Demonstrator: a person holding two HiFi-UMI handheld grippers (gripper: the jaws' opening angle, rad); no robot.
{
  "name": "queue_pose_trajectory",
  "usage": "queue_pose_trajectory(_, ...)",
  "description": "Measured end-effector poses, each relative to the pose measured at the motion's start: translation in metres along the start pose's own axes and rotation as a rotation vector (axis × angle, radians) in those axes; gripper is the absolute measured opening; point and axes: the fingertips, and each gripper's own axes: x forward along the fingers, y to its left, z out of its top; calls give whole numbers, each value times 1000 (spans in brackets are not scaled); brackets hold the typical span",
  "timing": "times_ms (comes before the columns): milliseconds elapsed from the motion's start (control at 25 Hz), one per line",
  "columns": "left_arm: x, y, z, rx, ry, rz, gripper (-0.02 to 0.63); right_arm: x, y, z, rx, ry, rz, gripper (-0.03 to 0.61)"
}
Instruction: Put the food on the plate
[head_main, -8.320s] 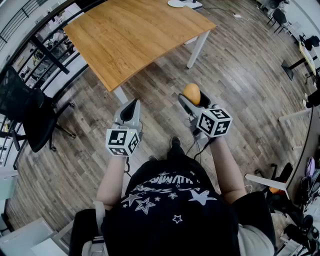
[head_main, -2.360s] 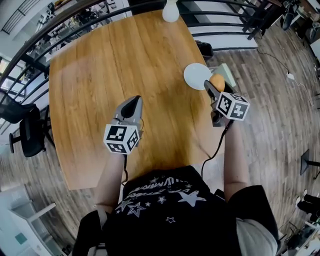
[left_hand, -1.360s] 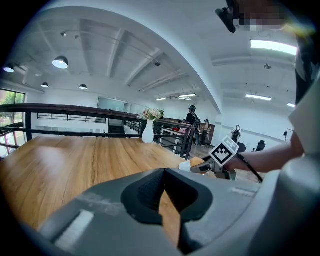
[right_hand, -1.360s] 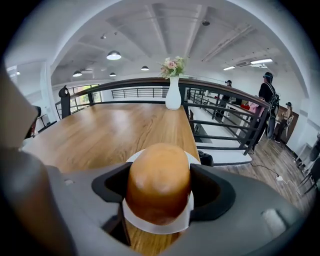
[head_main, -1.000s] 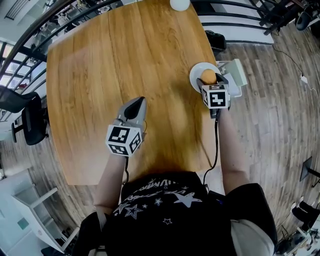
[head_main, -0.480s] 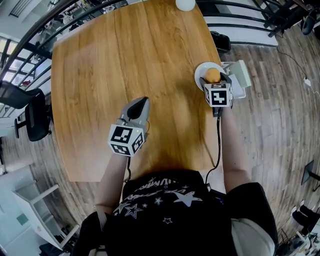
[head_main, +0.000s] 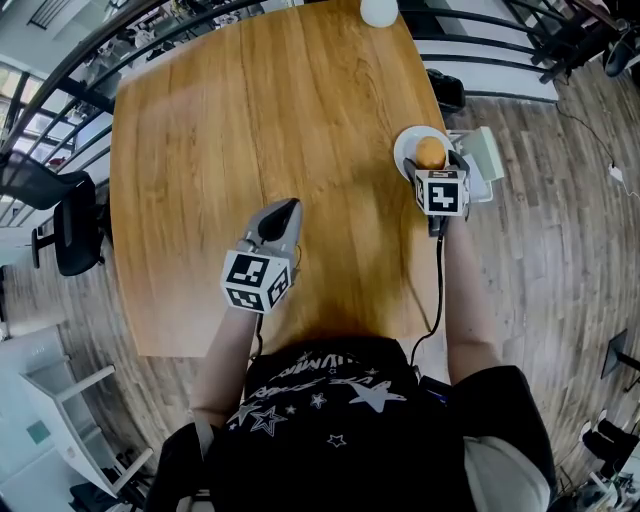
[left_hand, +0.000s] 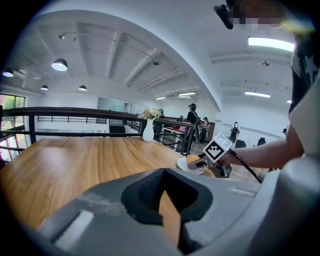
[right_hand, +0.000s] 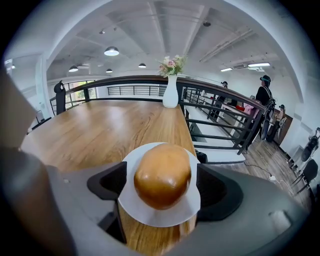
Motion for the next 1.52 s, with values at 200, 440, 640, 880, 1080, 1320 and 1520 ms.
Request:
queue_pose_trajectory(200,-9,-1,-2,-9,-19,6,2,-15,-6,-2,16,-18,-26,440)
queue_pose_trajectory(440,-32,12,1,-23,-43,5,2,-44,5,6,12,-49,-54,440)
queue_pose_trajectory(640,-54,26,-6,-39,-58,3,2,-67,18,5,53,-81,-93,440)
queue_pose_trajectory(880,-85,49,-3,-45,-80,-22,2,-97,43,12,99,-109,-133,440)
queue_pose_trajectory(1080,-114,65,-9,-50,-98,-54,2,-128,77,12,133,-157,-164,434)
queue_pose_trajectory(1320,-144,85,-19,-32,-120,-89,2,-164,109,-3,179,-173,-204,408)
queue_pose_trajectory(1520,-166,99,-30,-31,-124,-133,2,-183,146,-13,223,-187,-224,384)
